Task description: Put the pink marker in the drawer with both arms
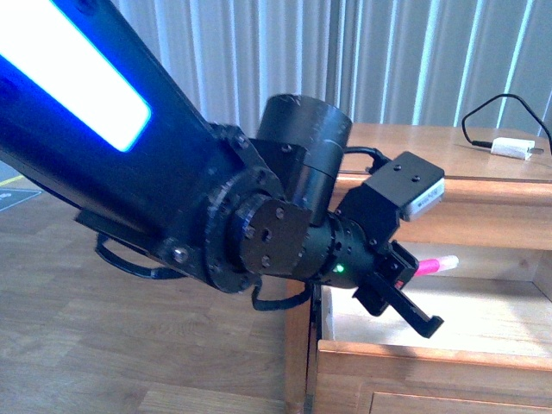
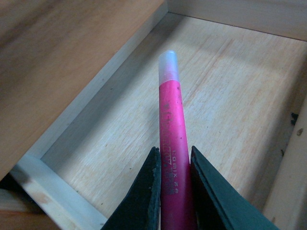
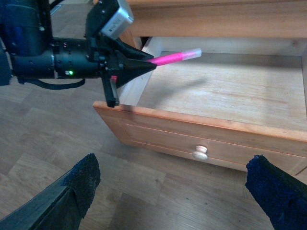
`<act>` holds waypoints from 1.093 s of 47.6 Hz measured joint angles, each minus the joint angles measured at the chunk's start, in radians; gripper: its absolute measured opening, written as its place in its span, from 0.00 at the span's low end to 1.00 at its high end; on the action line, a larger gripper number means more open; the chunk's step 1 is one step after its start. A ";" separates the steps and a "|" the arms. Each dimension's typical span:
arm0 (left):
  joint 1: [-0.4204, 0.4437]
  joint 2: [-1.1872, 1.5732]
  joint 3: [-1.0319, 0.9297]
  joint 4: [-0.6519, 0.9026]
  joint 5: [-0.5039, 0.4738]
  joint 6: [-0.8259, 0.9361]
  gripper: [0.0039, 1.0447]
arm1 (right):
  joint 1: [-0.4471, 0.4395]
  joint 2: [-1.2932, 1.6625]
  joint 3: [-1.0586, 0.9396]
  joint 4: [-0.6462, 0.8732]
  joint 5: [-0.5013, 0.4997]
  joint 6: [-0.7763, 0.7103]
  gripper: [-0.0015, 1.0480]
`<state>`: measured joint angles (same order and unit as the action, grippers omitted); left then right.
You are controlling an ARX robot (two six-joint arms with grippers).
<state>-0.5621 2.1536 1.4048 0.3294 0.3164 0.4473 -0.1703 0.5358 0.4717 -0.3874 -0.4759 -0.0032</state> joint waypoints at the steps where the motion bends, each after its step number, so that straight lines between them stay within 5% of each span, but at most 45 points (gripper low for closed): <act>1: -0.004 0.013 0.009 0.004 -0.004 -0.001 0.14 | 0.000 0.000 0.000 0.000 0.000 0.000 0.92; 12: -0.028 0.081 0.071 0.020 -0.041 -0.023 0.17 | 0.000 0.000 0.000 0.000 0.000 0.000 0.92; 20: -0.033 0.081 0.065 0.037 -0.086 -0.022 0.40 | 0.000 0.000 0.000 0.000 0.000 0.000 0.92; 36: -0.027 -0.197 -0.219 0.180 -0.364 -0.097 0.96 | 0.000 0.000 0.000 0.000 0.000 0.000 0.92; 52: 0.097 -0.690 -0.610 0.187 -0.395 -0.190 0.95 | 0.000 0.000 0.000 0.000 0.000 0.000 0.92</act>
<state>-0.4652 1.4639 0.7948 0.5167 -0.0788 0.2577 -0.1703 0.5358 0.4717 -0.3874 -0.4759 -0.0032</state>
